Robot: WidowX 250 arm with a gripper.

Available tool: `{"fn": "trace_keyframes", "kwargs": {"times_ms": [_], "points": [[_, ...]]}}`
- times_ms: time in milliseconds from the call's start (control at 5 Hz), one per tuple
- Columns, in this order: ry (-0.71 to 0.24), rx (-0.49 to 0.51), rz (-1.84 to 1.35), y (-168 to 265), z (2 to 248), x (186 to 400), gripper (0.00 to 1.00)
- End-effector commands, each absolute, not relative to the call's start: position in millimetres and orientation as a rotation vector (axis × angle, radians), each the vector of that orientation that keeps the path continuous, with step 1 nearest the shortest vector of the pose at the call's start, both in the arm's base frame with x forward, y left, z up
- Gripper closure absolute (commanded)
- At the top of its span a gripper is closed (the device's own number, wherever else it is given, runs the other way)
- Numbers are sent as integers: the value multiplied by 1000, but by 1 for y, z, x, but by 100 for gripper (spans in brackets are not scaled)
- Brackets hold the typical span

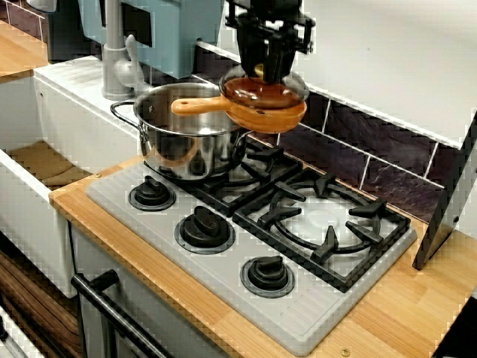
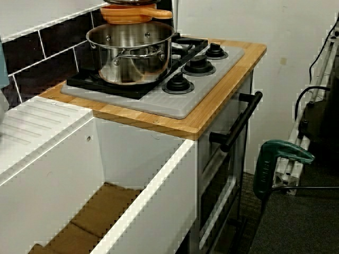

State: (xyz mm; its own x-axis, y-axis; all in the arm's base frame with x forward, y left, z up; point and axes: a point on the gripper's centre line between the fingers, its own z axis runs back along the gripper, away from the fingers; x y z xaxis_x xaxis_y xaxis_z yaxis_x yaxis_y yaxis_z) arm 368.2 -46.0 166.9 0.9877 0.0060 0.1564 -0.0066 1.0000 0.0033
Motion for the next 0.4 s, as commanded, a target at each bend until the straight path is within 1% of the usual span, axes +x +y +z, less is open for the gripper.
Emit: {"fn": "trace_keyframes", "kwargs": {"times_ms": [0, 200], "points": [[-210, 1, 13, -44, 185, 369, 100], [-209, 13, 23, -44, 185, 370, 38]]}}
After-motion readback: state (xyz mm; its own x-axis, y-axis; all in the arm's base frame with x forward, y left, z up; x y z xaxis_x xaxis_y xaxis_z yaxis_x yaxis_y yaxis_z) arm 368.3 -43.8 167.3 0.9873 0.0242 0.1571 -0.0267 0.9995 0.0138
